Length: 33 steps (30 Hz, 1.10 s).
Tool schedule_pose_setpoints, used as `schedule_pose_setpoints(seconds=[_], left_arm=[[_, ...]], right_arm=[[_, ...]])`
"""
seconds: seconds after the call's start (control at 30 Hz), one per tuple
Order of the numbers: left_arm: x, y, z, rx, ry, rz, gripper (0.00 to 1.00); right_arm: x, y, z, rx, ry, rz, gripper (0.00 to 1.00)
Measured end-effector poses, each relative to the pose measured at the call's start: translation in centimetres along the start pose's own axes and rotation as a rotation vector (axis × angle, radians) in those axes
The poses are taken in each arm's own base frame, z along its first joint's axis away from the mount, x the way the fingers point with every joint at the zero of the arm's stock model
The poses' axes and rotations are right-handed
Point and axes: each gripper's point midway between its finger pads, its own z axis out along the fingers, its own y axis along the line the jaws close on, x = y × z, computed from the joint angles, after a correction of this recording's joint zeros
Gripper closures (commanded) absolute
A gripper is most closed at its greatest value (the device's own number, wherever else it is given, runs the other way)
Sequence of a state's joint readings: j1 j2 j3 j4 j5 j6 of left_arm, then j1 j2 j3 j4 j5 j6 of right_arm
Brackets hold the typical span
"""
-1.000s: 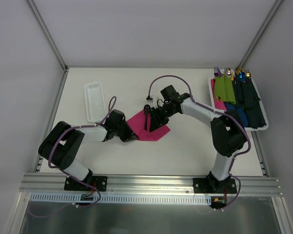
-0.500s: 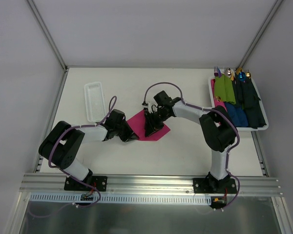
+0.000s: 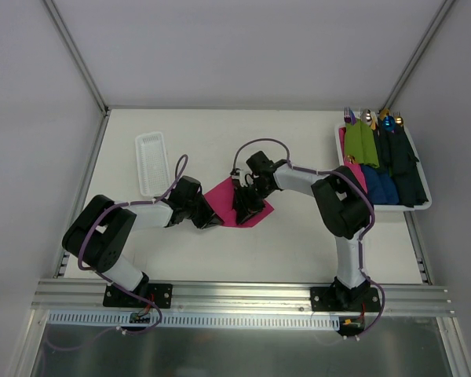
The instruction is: Place the utensils on the paper napkin and roll it up
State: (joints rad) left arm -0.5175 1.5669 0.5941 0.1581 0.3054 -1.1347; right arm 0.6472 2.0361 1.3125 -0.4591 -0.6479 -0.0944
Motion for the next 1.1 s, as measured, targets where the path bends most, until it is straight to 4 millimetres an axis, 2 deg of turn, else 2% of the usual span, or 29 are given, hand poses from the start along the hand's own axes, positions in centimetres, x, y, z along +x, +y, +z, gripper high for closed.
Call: schedule_pose_setpoints(seconds=[0.57,0.73,0.83,0.97,1.1], left_arm=[[0.0,-0.1,0.1,0.0,0.004,-0.002,1.0],[0.1,-0.2,0.2,0.002,0.014,-0.004,1.0],[0.2,-0.2,0.2,0.003,0.018,-0.004,1.0],[0.2,-0.2,0.2,0.003,0.02,-0.004,1.0],[0.2,-0.2,0.2,0.003,0.02,-0.004,1.0]], right_arm=[[0.2,-0.6,-0.3,0.048,0.017,-0.048,0.75],[0.5,-0.5,-1.0,0.05,0.01,-0.085,0.78],[1.0,0.3,-1.9,0.028,-0.002,-0.094,0.81],[0.9,2.5,-3.2,-0.038,-0.045,-0.099,0.81],[0.6,3.8,-3.3,-0.086,-0.058,-0.091,0.81]])
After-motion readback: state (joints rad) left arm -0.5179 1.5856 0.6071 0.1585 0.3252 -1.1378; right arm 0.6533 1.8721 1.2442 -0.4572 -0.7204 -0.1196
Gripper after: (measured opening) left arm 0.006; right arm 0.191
